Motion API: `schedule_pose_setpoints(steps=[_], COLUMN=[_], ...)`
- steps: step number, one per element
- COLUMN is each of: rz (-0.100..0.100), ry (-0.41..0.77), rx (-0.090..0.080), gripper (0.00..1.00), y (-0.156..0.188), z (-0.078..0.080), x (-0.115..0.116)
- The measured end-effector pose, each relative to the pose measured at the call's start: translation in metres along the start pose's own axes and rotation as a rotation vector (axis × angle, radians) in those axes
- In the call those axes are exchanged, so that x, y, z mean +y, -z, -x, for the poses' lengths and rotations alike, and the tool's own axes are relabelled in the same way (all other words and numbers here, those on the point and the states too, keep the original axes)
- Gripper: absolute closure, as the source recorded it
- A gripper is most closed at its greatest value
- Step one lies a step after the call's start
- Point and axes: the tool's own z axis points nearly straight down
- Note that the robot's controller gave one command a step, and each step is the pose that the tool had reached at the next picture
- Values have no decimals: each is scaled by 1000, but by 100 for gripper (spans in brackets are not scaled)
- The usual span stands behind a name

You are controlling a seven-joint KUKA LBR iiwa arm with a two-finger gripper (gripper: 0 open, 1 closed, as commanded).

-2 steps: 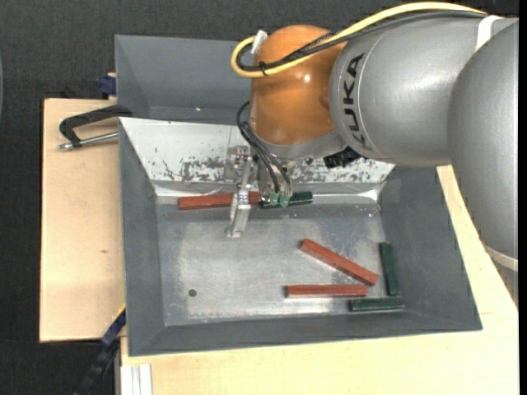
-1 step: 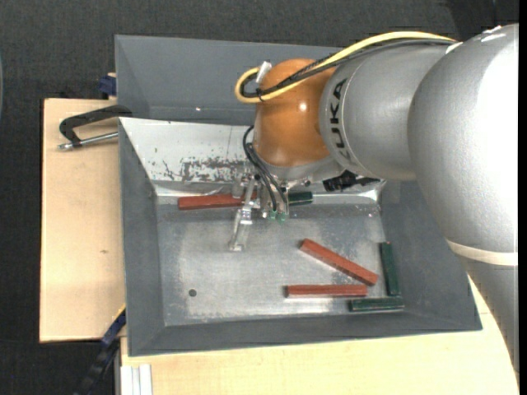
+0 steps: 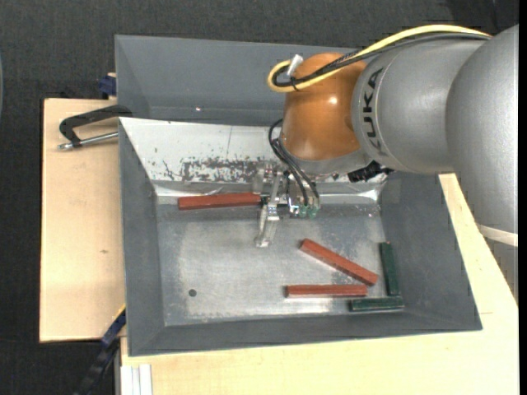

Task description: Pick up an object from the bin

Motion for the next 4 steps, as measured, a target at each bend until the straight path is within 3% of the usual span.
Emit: schedule_pose_setpoints(steps=[1, 2, 3, 4], rz=[0, 1, -1, 1], ry=[-191, -36, -9, 59], rx=[4, 4, 2, 1], gripper=[0, 0, 0, 0], y=[-28, -37, -40, -34], z=[0, 1, 2, 3], x=[14, -17, -37, -42])
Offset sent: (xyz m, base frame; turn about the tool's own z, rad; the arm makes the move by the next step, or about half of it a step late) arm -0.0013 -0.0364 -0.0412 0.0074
